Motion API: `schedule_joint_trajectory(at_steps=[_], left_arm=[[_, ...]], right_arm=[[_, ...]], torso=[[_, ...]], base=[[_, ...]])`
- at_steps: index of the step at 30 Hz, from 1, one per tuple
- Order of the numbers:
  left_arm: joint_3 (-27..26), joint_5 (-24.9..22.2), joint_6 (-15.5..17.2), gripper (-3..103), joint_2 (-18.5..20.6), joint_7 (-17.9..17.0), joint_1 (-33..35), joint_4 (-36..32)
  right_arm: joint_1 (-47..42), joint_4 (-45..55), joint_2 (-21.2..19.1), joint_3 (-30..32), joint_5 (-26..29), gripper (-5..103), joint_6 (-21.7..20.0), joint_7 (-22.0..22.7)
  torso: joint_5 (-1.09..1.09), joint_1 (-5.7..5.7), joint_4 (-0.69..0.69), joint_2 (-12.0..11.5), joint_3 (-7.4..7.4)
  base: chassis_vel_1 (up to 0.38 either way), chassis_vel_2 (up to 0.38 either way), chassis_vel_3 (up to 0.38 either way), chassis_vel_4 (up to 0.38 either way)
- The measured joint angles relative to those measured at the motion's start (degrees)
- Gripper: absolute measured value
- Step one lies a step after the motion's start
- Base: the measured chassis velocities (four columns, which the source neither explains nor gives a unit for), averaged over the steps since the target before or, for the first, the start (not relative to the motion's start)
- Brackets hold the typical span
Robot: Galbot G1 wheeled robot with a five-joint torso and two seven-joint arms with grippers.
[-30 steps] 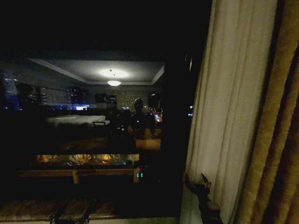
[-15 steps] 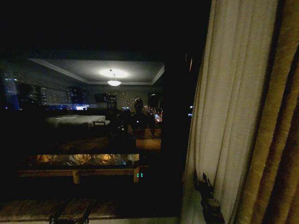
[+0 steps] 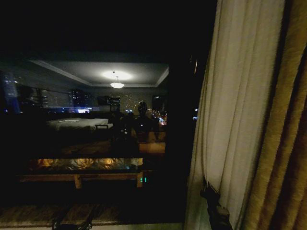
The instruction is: Open the curtains by pulling them apart, changing their state from closed to fully open.
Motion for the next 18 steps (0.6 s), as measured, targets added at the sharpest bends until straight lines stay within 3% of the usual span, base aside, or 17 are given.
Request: schedule_joint_trajectory(at_steps=[10, 18], left_arm=[[-0.2, 0.4, 0.0, 100, -0.9, 0.0, 0.6, -0.5], [0.2, 1.3, 0.0, 100, -1.3, 0.0, 0.6, -0.8]], right_arm=[[6.0, -8.9, 0.0, 5.6, 0.2, 0, -0.7, 5.7], [9.0, -15.1, 0.0, 9.5, 0.0, 0, 0.5, 7.1]], torso=[[-0.01, 0.00, -0.01, 0.0, 0.00], [-0.03, 0.00, 0.00, 0.0, 0.00]], base=[[0.000, 0.000, 0.000, 0.000], [0.000, 0.000, 0.000, 0.000]])
